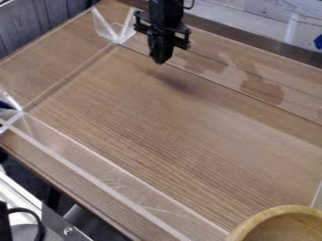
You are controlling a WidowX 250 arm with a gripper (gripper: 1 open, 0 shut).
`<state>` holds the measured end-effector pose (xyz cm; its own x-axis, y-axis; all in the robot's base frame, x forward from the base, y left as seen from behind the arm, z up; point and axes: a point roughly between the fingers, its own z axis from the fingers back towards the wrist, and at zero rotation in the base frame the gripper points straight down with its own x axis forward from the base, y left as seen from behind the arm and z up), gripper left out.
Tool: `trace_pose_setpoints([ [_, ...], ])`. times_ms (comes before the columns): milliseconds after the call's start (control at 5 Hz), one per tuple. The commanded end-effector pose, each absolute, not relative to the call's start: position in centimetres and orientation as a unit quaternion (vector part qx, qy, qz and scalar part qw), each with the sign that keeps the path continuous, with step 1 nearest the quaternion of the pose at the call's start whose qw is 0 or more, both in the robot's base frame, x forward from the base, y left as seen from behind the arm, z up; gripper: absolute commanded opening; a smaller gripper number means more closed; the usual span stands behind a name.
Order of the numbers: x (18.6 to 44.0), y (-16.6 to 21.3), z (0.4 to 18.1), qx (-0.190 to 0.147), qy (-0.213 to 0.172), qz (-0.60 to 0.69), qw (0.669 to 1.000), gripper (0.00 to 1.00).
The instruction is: Remove the green block from inside the brown bowl and put it on the table
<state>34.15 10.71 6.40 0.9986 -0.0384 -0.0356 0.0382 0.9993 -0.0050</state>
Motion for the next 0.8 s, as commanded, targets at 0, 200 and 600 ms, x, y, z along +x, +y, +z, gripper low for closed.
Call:
trace_pose_setpoints([
  [0,34.7,11.9,10.1,0.021,-0.020,0.012,1.000,0.00],
  [200,34.2,13.4,9.0,0.027,-0.008,0.029,0.999,0.00],
  [600,33.3,16.4,5.9,0.039,0.008,0.056,0.998,0.00],
])
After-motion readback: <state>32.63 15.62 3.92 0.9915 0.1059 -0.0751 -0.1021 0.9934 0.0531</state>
